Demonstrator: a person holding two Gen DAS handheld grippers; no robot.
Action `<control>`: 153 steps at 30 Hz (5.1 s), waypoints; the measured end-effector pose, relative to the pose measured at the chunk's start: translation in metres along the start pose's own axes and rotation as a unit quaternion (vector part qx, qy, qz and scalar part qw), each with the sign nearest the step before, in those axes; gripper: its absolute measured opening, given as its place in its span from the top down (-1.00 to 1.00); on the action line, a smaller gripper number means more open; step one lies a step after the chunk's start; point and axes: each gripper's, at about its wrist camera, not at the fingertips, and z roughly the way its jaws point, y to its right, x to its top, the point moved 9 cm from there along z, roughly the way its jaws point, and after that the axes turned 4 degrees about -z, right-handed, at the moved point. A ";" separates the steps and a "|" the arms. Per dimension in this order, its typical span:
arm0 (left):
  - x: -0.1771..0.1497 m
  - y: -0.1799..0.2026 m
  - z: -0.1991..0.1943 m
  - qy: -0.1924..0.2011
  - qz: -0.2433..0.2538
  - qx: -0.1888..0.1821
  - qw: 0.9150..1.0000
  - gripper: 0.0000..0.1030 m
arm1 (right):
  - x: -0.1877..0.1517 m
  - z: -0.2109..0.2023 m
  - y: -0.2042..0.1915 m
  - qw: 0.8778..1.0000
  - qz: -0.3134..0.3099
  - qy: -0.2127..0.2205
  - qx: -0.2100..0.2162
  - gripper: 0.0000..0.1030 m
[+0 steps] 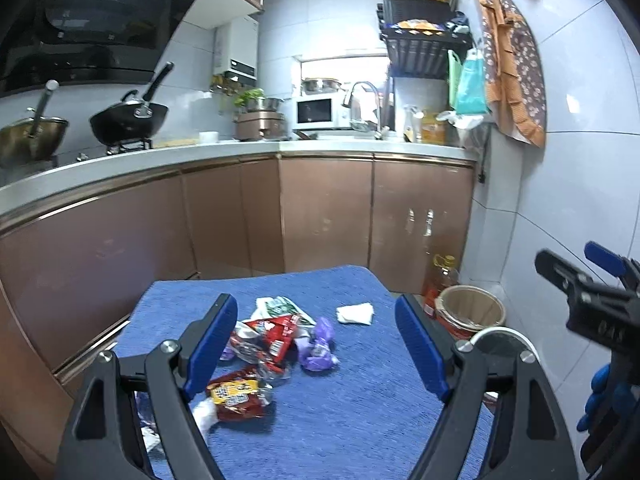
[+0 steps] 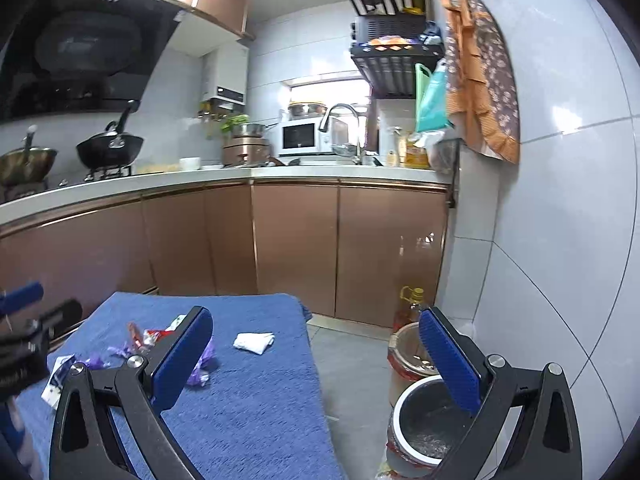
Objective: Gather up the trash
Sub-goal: 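Grasp the white paper packet with the left tool while the right tool grasps a purple wrapper, then carry both items to the black bin and open both tools over it, then move both tools back over the table toward the remaining wrappers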
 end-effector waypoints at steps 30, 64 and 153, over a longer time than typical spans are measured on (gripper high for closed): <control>-0.128 -0.259 0.074 -0.209 -0.131 0.186 0.951 -0.56 | -0.102 0.157 -0.193 0.929 -0.090 -0.211 0.289 -0.66; -0.102 -0.251 0.047 -0.198 -0.180 0.164 0.950 0.46 | -0.117 0.128 -0.154 0.920 -0.011 -0.222 0.324 0.34; 0.007 -0.077 0.070 -0.108 -0.044 -0.038 0.992 -0.08 | 0.004 0.025 -0.044 0.983 -0.009 -0.078 0.165 -0.31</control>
